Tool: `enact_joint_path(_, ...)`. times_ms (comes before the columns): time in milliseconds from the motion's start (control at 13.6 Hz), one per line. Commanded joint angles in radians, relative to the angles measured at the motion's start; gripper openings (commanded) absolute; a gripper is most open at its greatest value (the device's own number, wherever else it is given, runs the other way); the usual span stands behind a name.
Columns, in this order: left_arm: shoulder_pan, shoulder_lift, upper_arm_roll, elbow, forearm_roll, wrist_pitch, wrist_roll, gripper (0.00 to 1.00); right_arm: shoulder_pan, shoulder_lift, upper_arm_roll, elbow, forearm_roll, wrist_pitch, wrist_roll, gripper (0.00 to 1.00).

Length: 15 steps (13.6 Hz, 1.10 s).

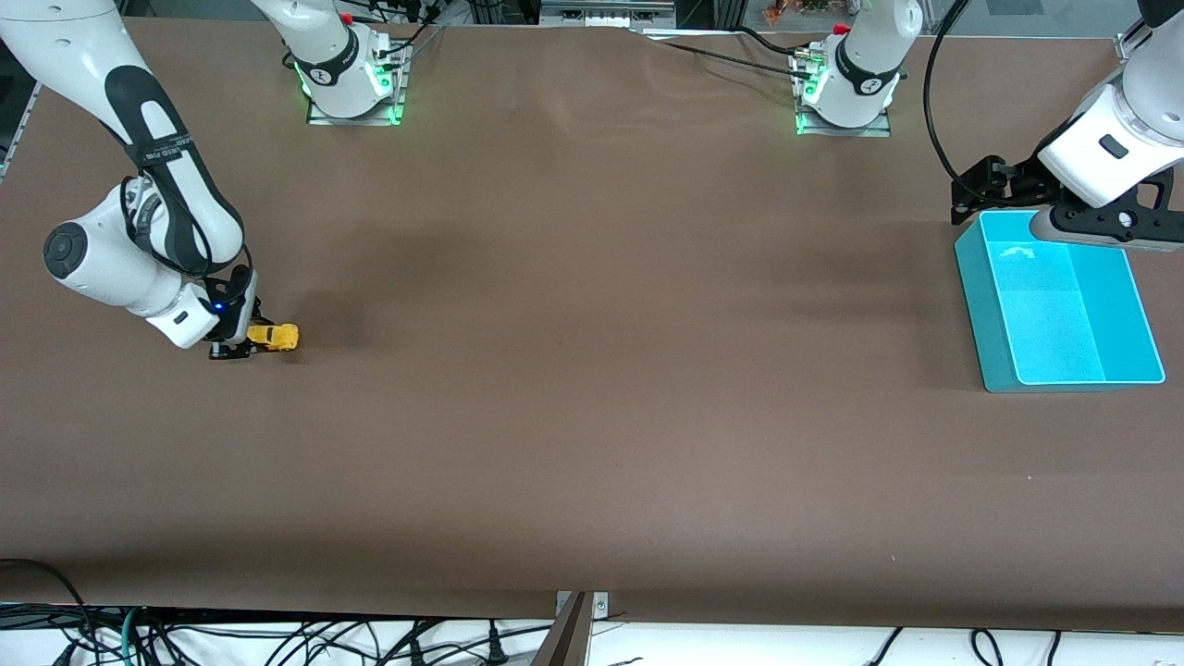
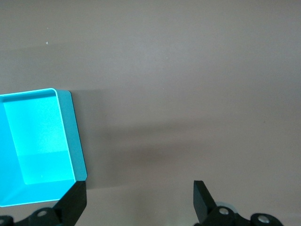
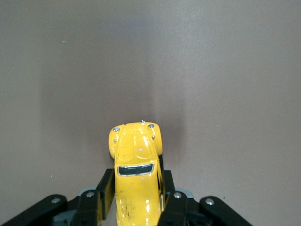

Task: Wind and store yellow beetle car
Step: 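Drag the held car backward along the table with the right gripper, then open the right gripper to release the wound car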

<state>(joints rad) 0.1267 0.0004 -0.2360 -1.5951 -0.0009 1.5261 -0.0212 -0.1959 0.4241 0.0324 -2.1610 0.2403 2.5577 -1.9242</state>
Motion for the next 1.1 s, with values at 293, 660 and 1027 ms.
enact_joint_path(293,0.005,-0.008,-0.002,0.009,0.006,-0.017,0.020,1.00,-0.007,-0.005,0.009,0.004,0.005,0.001,-0.030,0.64)
enact_joint_path(660,0.005,-0.008,-0.002,0.009,0.006,-0.017,0.020,1.00,-0.005,-0.031,0.058,0.107,-0.007,-0.132,-0.016,1.00)
enact_joint_path(1027,0.005,-0.007,-0.002,0.009,0.006,-0.017,0.018,1.00,-0.004,-0.200,0.075,0.142,-0.061,-0.262,0.093,1.00)
